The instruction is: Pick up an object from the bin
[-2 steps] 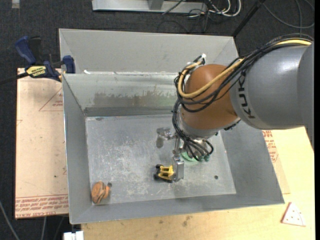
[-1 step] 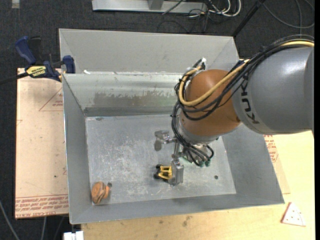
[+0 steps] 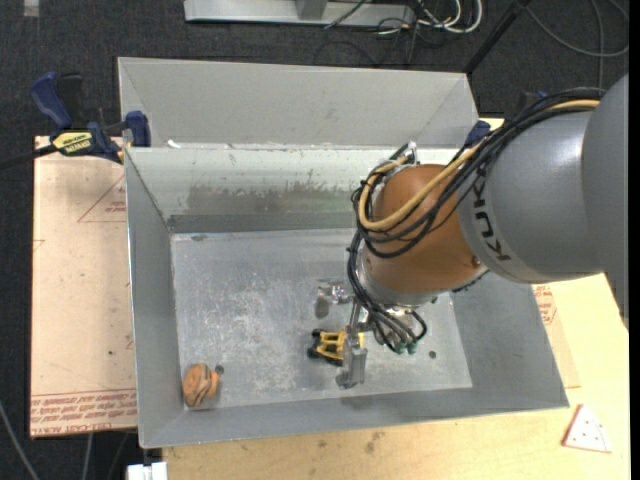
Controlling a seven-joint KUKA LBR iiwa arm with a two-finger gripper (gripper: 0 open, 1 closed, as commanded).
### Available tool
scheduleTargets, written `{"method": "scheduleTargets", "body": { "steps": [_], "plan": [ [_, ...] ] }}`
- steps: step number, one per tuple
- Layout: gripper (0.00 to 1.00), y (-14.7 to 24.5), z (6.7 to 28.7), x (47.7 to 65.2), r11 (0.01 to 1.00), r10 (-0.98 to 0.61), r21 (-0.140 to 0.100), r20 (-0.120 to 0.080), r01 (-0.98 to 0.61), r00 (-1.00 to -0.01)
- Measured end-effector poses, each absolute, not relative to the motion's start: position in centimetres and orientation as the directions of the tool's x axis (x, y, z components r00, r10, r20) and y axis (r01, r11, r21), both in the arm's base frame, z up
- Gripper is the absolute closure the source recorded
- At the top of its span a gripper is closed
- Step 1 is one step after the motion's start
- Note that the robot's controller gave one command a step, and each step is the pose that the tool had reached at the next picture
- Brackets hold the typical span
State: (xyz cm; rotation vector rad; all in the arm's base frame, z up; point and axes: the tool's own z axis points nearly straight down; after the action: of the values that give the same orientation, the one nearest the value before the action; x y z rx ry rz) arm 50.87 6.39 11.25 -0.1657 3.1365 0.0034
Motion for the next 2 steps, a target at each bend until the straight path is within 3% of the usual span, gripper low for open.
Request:
{"method": "scheduleTargets", "body": {
  "steps": [1,2],
  "plan": [
    [1.00,3.71,10.02,52.25,0.999,-0.038,0.001,-0.001,-0.038,-0.999],
    [1.00,3.70,10.02,52.24,0.999,-0.038,0.001,-0.001,-0.038,-0.999]
  ]
}}
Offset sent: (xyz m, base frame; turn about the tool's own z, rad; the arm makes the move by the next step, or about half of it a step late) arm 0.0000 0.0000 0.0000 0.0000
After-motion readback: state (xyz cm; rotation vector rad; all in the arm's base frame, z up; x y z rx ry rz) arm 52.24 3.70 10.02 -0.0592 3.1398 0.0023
